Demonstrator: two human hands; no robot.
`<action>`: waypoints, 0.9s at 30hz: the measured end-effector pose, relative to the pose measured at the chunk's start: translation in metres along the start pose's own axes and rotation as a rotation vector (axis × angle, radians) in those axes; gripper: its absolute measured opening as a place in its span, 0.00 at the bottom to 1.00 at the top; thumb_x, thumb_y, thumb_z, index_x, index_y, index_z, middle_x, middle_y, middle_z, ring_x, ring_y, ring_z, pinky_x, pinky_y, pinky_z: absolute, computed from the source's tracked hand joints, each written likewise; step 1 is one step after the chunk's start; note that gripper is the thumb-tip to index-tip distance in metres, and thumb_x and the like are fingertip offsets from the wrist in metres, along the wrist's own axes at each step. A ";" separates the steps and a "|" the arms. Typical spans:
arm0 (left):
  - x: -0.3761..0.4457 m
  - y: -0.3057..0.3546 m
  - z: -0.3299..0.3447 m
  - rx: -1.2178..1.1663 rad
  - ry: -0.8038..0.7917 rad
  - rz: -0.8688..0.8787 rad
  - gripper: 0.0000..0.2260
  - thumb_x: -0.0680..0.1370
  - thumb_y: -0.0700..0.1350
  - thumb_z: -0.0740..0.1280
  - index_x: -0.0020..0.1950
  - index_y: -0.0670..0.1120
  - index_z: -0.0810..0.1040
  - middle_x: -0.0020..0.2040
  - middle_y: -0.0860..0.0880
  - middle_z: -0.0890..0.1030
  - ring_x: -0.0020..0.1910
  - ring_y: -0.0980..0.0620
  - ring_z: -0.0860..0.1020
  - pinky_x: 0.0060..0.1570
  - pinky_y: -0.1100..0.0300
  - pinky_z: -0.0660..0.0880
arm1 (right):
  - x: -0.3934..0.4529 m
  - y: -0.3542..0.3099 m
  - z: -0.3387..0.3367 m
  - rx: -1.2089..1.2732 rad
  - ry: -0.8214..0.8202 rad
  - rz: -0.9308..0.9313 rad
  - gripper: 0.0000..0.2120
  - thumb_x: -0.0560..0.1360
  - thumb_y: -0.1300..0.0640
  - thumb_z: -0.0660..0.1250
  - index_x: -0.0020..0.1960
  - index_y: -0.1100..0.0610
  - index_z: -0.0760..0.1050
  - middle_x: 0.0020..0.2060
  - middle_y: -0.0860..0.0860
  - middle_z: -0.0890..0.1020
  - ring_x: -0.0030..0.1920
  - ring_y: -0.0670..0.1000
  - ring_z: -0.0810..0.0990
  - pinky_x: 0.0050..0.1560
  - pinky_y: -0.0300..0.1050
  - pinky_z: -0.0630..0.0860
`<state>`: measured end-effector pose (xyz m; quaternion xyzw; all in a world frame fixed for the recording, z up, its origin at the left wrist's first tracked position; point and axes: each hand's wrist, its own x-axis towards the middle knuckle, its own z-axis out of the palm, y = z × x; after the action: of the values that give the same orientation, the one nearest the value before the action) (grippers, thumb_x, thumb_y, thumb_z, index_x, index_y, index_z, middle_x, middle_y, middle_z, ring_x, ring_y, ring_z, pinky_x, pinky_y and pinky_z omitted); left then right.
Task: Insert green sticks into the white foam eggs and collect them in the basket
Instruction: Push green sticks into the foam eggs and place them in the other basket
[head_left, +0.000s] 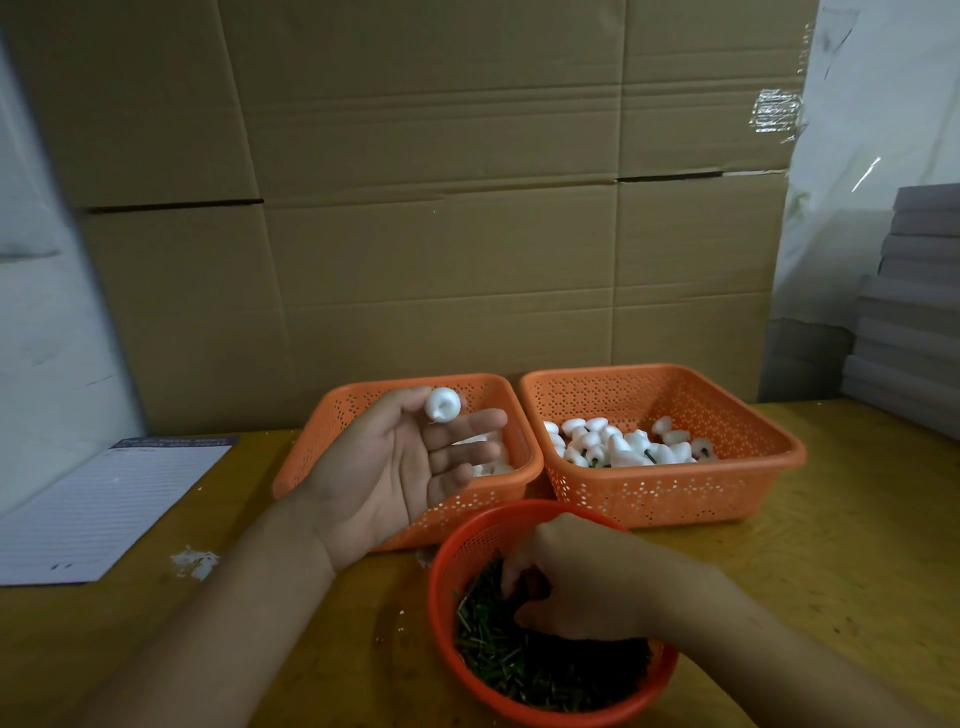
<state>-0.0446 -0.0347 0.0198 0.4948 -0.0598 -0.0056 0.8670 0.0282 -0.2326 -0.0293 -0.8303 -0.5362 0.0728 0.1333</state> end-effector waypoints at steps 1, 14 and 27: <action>0.000 0.000 0.001 -0.015 0.012 -0.013 0.11 0.78 0.49 0.62 0.44 0.44 0.80 0.53 0.39 0.85 0.41 0.48 0.86 0.34 0.60 0.82 | 0.000 -0.001 0.001 -0.001 0.000 0.001 0.11 0.76 0.52 0.70 0.58 0.47 0.80 0.53 0.41 0.82 0.50 0.40 0.77 0.47 0.31 0.72; 0.003 -0.001 -0.005 0.051 0.084 -0.066 0.09 0.74 0.52 0.69 0.39 0.48 0.84 0.48 0.45 0.85 0.39 0.51 0.83 0.33 0.61 0.79 | -0.001 0.002 -0.015 0.153 0.113 -0.009 0.08 0.76 0.57 0.69 0.53 0.50 0.83 0.46 0.39 0.84 0.44 0.34 0.79 0.46 0.26 0.71; 0.002 -0.007 -0.007 0.141 0.074 0.042 0.11 0.70 0.39 0.75 0.51 0.47 0.83 0.50 0.44 0.84 0.42 0.51 0.82 0.36 0.60 0.80 | -0.005 -0.009 -0.037 0.930 0.520 0.079 0.05 0.78 0.64 0.69 0.48 0.60 0.84 0.31 0.50 0.81 0.31 0.45 0.77 0.34 0.36 0.74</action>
<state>-0.0416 -0.0323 0.0101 0.5530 -0.0382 0.0349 0.8316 0.0280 -0.2392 0.0084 -0.6937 -0.3650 0.0996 0.6130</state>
